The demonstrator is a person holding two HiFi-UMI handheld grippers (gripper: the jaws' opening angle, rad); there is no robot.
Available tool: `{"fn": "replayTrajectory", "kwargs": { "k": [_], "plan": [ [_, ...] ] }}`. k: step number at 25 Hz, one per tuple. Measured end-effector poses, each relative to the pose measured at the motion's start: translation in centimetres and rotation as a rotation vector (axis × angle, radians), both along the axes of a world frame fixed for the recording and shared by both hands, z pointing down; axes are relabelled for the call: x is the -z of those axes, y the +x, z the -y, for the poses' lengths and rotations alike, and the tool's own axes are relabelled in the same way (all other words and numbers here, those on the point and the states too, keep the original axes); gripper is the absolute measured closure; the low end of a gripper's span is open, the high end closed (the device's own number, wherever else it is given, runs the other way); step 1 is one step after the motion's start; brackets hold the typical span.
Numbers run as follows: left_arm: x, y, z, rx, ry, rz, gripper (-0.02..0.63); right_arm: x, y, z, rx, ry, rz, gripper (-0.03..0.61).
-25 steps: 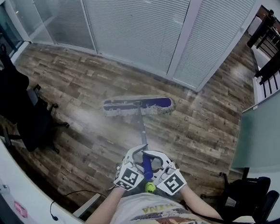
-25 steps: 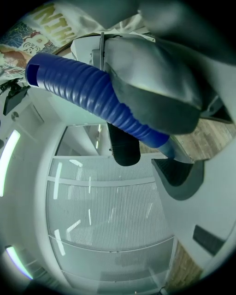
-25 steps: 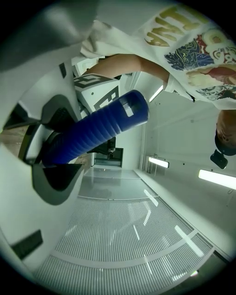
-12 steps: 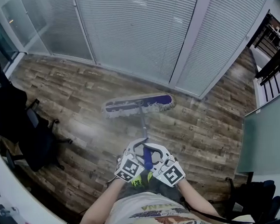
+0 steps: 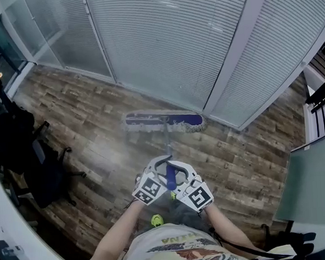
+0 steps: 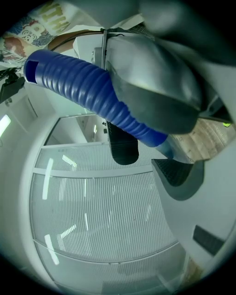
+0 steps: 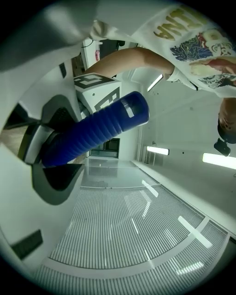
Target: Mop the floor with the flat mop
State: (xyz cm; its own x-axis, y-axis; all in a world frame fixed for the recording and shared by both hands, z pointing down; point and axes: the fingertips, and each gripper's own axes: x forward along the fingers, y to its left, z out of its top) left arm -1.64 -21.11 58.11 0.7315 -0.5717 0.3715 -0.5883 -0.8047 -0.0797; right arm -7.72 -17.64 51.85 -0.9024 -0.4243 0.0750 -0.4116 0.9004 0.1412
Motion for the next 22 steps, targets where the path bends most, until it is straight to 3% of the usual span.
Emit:
{"fn": "replayTrajectory", "kwargs": {
  "k": [5,10,15,22],
  "plan": [
    [-0.7,2.2,6.9,-0.004,-0.015,0.023,0.437,-0.2,2.4,7.1,-0.022,-0.024,0.046,0.393],
    [-1.4,3.1,9.7,-0.008,-0.031,0.04,0.431,-0.8,3.5,10.0,-0.042,-0.06,0.07,0.389],
    [-1.5,2.0,8.8,0.039,-0.078,0.016,0.43,-0.9,2.7,9.2,-0.015,-0.101,0.05,0.383],
    [-1.2,-0.4,2.5,0.087,-0.096,-0.042,0.426,-0.9,0.1,2.6,0.026,-0.168,0.023,0.377]
  ]
}}
